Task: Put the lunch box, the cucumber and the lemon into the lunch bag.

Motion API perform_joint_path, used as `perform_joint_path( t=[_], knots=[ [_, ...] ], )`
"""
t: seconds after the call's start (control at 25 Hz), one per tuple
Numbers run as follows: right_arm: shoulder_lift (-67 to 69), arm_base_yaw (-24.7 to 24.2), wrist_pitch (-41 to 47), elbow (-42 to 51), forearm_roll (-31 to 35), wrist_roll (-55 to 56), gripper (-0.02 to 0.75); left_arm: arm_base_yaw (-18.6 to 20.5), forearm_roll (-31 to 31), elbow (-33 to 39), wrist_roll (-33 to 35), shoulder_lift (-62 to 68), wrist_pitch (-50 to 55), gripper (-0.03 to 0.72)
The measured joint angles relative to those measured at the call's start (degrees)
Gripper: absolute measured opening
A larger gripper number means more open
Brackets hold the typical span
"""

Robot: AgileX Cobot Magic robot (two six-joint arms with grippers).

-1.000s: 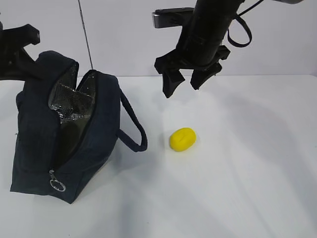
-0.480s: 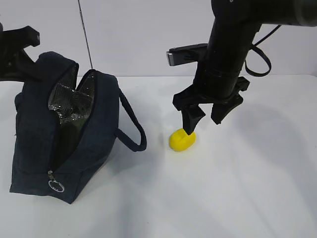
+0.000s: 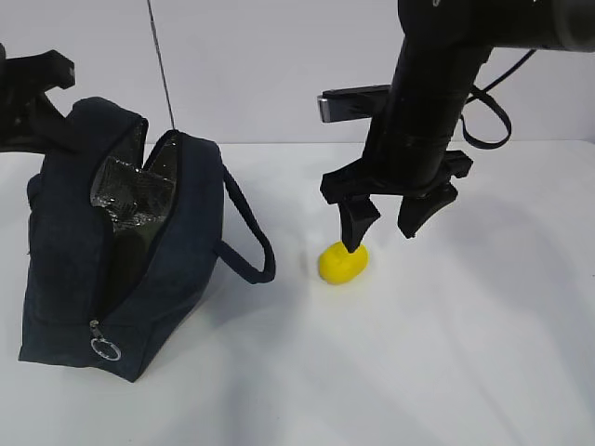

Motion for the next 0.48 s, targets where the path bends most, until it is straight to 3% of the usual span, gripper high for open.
perform_joint_path(
  t=[0.36,0.48],
  knots=[
    [0.0,0.0,-11.2,1.1,-7.7,44.2,0.579,0.0,0.0,0.0,0.1,0.0,0.0,-0.006],
    [0.5,0.0,-12.8,1.1,-7.3,52.2,0.579,0.0,-0.3,0.0,0.1,0.0,0.0,-0.006]
  ],
)
